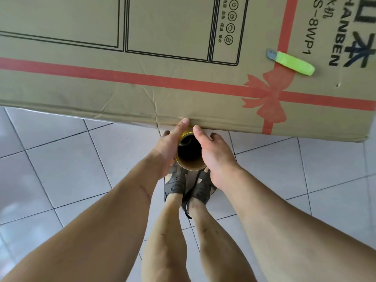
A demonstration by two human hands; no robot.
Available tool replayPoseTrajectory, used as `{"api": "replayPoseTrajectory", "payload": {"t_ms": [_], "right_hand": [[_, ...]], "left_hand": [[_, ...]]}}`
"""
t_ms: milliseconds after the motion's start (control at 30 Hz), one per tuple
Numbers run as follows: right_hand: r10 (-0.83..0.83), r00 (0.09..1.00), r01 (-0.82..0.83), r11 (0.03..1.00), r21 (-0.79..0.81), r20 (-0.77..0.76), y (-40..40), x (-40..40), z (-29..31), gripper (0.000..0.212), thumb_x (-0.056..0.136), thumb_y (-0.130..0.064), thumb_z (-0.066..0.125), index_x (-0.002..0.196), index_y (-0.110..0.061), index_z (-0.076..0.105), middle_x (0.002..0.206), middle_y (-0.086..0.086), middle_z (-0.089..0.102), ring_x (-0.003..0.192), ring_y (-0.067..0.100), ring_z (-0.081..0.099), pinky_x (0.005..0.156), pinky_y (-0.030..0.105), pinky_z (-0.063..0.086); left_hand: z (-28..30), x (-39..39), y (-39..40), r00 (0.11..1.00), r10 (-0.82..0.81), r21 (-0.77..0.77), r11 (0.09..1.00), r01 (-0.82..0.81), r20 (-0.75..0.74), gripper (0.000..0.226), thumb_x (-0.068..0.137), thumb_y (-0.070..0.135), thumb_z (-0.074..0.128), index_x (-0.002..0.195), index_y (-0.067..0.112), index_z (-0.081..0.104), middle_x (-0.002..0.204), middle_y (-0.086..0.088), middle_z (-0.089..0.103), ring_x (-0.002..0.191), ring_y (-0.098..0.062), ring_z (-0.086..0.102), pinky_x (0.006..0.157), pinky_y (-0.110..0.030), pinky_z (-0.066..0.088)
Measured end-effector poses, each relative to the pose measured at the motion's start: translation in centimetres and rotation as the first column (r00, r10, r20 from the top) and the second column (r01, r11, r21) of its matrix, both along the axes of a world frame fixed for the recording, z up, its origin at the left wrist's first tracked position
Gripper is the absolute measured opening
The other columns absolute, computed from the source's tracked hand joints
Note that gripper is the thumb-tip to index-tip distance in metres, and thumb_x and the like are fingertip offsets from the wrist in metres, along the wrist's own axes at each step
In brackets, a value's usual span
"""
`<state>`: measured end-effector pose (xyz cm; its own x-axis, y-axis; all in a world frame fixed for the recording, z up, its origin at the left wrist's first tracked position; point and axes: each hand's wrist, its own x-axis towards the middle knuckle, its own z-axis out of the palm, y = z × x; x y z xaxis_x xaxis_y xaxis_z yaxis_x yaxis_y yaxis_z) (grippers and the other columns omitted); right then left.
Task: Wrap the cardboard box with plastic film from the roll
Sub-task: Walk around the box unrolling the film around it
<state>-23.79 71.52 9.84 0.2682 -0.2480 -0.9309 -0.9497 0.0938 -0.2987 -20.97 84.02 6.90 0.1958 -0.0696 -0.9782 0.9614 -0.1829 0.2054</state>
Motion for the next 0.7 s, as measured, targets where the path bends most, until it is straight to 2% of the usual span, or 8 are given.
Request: {"api": "replayPoseTrajectory", "payload": {"t_ms": [67,133,267,400,467,533,600,700], "right_hand": [[-0.051,0.998,0.052,0.998,0.034,-0.022,-0.1,-0.1,0.0,0.06,0.088,-0.071,0.055,0.125,-0.024,0.061,0.128,-0.006,0.064,0.113,0.016,0.06,0.088,0.033,0.046],[-0.063,0.998,0.063,0.997,0.034,0.005,-0.5,-0.1,0.0,0.048,0.091,-0.068,0.053,0.115,-0.028,0.064,0.127,-0.007,0.065,0.114,0.015,0.06,0.098,0.034,0.046],[-0.015,0.999,0.016,0.999,-0.041,0.032,-1.7,-0.4,0.0,0.052,0.093,-0.062,0.055,0.126,-0.022,0.062,0.128,-0.005,0.063,0.116,0.016,0.057,0.104,0.037,0.044],[-0.053,0.998,0.053,0.998,-0.015,-0.043,-2.0,-0.7,0.4,0.075,0.079,-0.077,0.053,0.134,-0.026,0.057,0.136,-0.003,0.06,0.123,0.02,0.055,0.108,0.043,0.042],[-0.096,0.992,0.098,0.995,0.02,-0.079,-2.1,-1.0,0.4,0.073,0.07,-0.081,0.053,0.122,-0.031,0.062,0.131,-0.006,0.063,0.121,0.02,0.058,0.107,0.046,0.044],[-0.132,0.99,0.133,0.991,0.018,-0.057,-2.3,-1.1,0.4,0.061,0.076,-0.076,0.055,0.116,-0.032,0.064,0.127,-0.008,0.065,0.116,0.017,0.059,0.105,0.043,0.045],[-0.109,0.994,0.108,0.994,-0.023,-0.024,-3.0,-1.1,0.8,0.051,0.09,-0.066,0.054,0.126,-0.031,0.062,0.126,-0.013,0.06,0.112,0.012,0.054,0.099,0.034,0.041],[-0.065,0.998,0.066,0.996,-0.056,0.028,-4.6,-1.1,0.7,0.049,0.1,-0.057,0.047,0.136,-0.025,0.057,0.125,-0.01,0.054,0.111,0.011,0.046,0.092,0.029,0.032]], "left_hand": [[0.0,0.6,-0.3,0.999,-0.033,-0.032,0.999,0.033,0.001,0.081,0.09,0.086,0.061,0.132,0.018,0.076,0.128,-0.009,0.082,0.118,-0.027,0.077,0.106,-0.044,0.059],[-0.3,0.8,-0.6,0.999,-0.043,-0.097,0.994,0.04,-0.026,0.086,0.096,0.087,0.05,0.132,0.013,0.077,0.124,-0.012,0.083,0.118,-0.03,0.079,0.104,-0.046,0.061],[-0.8,0.1,-1.3,0.995,-0.035,-0.174,0.985,0.019,-0.089,0.108,0.076,0.102,0.052,0.138,0.017,0.074,0.13,-0.011,0.082,0.126,-0.031,0.076,0.114,-0.054,0.057],[-2.2,-0.4,-1.8,0.997,-0.073,-0.052,0.996,0.071,-0.041,0.146,0.038,0.116,0.061,0.152,0.025,0.061,0.153,-0.007,0.069,0.145,-0.035,0.06,0.126,-0.057,0.041],[-1.9,0.1,-2.2,0.998,-0.054,-0.043,0.998,0.053,-0.015,0.136,0.045,0.109,0.068,0.146,0.019,0.066,0.144,-0.011,0.075,0.135,-0.035,0.069,0.122,-0.055,0.048],[-1.1,0.4,-2.7,0.999,-0.022,-0.116,0.993,0.019,-0.031,0.119,0.055,0.1,0.069,0.137,0.015,0.073,0.128,-0.013,0.082,0.122,-0.033,0.078,0.115,-0.052,0.057],[-1.0,-0.1,-3.2,0.998,-0.01,-0.184,0.983,-0.002,-0.063,0.128,0.048,0.106,0.069,0.139,0.016,0.073,0.127,-0.013,0.082,0.122,-0.032,0.078,0.114,-0.053,0.059],[-1.8,-1.7,-3.7,0.995,0.023,-0.225,0.973,-0.044,-0.093,0.148,0.025,0.113,0.067,0.145,0.026,0.069,0.133,-0.006,0.081,0.131,-0.028,0.073,0.117,-0.055,0.055]]}}
